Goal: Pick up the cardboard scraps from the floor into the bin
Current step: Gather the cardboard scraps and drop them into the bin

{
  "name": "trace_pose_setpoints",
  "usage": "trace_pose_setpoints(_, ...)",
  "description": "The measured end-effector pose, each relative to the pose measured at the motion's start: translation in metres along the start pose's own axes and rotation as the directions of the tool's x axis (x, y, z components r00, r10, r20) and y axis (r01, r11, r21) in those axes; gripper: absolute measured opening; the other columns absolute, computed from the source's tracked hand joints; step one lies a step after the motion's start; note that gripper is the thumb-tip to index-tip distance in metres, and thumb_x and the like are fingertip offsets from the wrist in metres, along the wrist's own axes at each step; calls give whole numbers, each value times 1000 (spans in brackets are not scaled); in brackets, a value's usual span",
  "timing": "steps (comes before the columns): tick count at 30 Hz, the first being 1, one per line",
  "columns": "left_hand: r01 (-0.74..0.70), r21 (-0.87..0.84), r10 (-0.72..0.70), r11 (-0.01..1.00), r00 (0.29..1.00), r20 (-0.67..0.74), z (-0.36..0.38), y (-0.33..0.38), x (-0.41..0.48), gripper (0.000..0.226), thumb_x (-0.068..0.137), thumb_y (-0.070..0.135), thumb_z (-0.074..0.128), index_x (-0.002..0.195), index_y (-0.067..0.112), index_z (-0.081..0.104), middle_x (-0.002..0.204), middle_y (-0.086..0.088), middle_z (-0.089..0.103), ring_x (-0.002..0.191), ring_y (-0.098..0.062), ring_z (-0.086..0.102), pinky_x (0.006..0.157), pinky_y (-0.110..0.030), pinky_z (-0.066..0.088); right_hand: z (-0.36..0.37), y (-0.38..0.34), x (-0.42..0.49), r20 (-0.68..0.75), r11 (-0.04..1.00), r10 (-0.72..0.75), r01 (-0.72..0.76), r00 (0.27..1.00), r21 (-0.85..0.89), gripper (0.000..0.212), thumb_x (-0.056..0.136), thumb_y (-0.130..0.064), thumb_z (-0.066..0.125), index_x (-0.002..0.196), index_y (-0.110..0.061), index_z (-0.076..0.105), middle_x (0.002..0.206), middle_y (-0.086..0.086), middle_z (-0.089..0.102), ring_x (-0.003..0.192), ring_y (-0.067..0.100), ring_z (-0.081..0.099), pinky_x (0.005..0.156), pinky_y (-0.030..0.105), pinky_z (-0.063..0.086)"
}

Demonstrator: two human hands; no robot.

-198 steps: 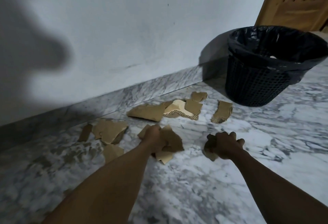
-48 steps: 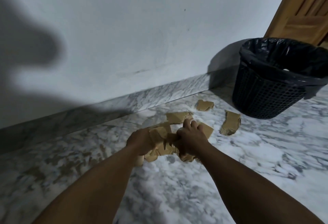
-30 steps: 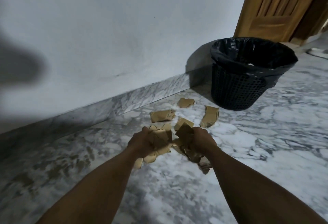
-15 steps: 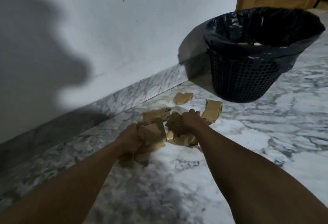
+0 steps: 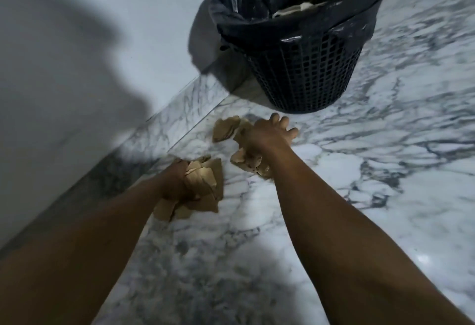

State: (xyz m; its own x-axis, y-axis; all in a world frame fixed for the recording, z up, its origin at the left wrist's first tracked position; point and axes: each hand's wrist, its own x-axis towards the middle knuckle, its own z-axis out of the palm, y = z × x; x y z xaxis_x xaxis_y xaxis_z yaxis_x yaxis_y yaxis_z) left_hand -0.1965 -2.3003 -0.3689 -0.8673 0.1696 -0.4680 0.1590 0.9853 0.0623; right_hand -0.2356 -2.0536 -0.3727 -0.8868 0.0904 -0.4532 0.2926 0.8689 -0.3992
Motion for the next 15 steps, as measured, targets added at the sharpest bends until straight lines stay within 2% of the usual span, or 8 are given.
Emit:
trace_pose_setpoints(2, 23, 98, -22, 995, 1000, -10, -2, 2, 0, 62, 60, 42, 90, 109, 14, 65, 112, -5, 62, 100, -20, 55, 84, -21, 40, 3, 11, 7, -26, 999, 26, -27, 999, -28, 65, 90, -39, 53, 149, -15, 35, 152, 11, 17, 138, 41, 12, 104, 62, 19)
trace_pose_setpoints(4, 66, 122, -67, 990, 998, 0, -4, 4, 2, 70, 59, 49, 88, 113, 13, 61, 118, -11, 60, 107, -27, 57, 90, -28, 42, 5, 12, 14, 7, 997, 44, -43, 999, -62, 74, 88, -45, 57, 150, -14, 31, 153, 13, 13, 138, 43, 8, 103, 65, 17)
trace_pose_setpoints(7, 86, 120, -93, 989, 994, 59, -9, 10, 8, 79, 58, 44, 90, 121, 12, 54, 123, -11, 58, 110, -29, 58, 90, -31, 45, -4, 9, 16, 48, 995, 46, -41, 998, -88, 78, 81, -41, 70, 147, -18, 37, 148, 13, 17, 133, 40, 15, 99, 59, 25)
trace_pose_setpoints(9, 77, 108, -84, 991, 995, 61, -10, 5, 10, 79, 58, 41, 91, 120, 13, 49, 120, -9, 58, 106, -27, 58, 85, -31, 45, -7, 4, 18, 64, 995, 37, -31, 997, -92, 88, 71, -43, 83, 143, -20, 39, 148, 11, 18, 134, 39, 18, 100, 54, 29)
trace_pose_setpoints(11, 74, 97, -83, 992, 993, 86, -13, 5, 13, 73, 58, 39, 92, 115, 17, 51, 111, -2, 59, 100, -21, 57, 81, -27, 44, -6, 8, 17, 72, 996, 43, -37, 997, -79, 97, 60, -46, 89, 139, -18, 41, 144, 12, 23, 131, 37, 26, 98, 49, 36)
trace_pose_setpoints(12, 64, 105, -77, 992, 989, 128, -17, 8, 13, 62, 59, 38, 91, 107, 22, 56, 105, 2, 60, 97, -18, 58, 79, -24, 45, -3, 13, 16, 86, 999, 36, -32, 996, -44, 99, 56, -45, 90, 137, -15, 43, 140, 12, 30, 127, 35, 32, 92, 45, 42)
trace_pose_setpoints(14, 65, 54, -74, 996, 979, 190, -32, 18, 16, 41, 63, 39, 90, 91, 24, 64, 94, 6, 66, 88, -16, 65, 73, -20, 52, 1, 25, 12, 105, 998, -2, -4, 994, 61, 94, 46, -43, 89, 127, -11, 53, 124, 13, 48, 113, 28, 47, 77, 36, 51)
trace_pose_setpoints(15, 92, -16, -88, 996, 978, 187, -45, 27, 18, 37, 67, 38, 88, 92, 23, 65, 90, 7, 68, 83, -14, 67, 67, -17, 54, 0, 32, 8, 112, 995, -11, 0, 994, 98, 87, 42, -42, 87, 119, -11, 59, 114, 13, 56, 104, 26, 54, 75, 35, 54)
